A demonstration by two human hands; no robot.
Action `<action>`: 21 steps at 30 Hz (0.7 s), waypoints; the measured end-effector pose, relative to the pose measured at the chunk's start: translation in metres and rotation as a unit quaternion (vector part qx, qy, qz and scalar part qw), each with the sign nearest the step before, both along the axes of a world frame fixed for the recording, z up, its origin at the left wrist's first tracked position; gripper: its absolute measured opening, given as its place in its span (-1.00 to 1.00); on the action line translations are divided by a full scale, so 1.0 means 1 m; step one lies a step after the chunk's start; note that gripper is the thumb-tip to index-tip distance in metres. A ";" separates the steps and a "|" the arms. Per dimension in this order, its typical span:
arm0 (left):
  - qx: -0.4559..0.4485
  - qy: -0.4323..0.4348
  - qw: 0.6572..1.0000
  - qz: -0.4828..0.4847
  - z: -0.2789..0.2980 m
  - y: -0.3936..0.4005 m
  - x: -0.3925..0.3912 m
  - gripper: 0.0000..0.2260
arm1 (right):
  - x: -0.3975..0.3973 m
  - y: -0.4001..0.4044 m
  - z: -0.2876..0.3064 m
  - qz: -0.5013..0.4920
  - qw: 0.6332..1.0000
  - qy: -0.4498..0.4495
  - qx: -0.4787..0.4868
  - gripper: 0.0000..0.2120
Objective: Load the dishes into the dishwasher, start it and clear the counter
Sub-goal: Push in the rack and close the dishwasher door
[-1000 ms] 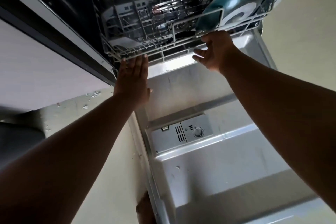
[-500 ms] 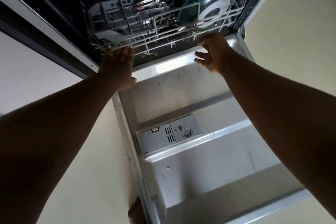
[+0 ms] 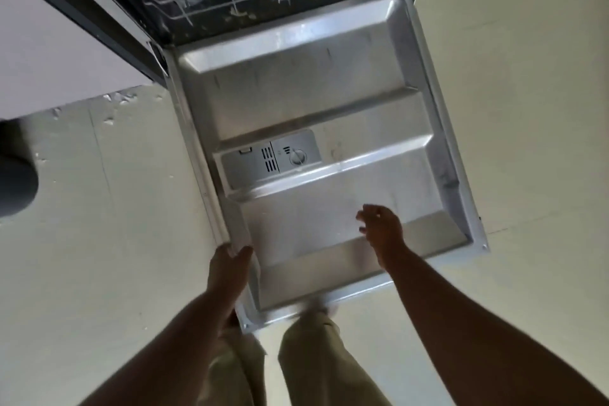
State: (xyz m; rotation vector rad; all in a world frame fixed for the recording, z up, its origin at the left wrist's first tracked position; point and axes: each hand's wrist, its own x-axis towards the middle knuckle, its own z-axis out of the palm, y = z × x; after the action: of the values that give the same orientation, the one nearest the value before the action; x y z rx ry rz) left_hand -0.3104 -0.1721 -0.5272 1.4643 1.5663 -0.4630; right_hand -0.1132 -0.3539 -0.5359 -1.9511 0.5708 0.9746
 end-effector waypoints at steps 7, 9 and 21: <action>-0.171 0.024 0.862 0.476 -0.012 -0.081 -0.025 -0.63 | -0.055 -0.081 -0.019 0.021 0.990 -0.023 -0.140 -0.93; -0.151 0.030 0.821 0.549 -0.021 -0.095 -0.024 -0.53 | -0.060 -0.094 -0.029 0.003 0.981 -0.073 -0.179 -0.88; -0.102 -0.080 0.775 0.619 -0.066 -0.134 -0.074 -0.49 | -0.049 -0.121 -0.085 -0.317 0.931 0.160 0.085 -0.78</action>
State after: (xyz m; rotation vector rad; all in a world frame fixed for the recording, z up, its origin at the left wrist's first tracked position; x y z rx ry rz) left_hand -0.3843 -0.3059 -0.5931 0.0833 1.8788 0.2798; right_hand -0.1617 -0.4746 -0.6204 -1.3149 1.1724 0.8799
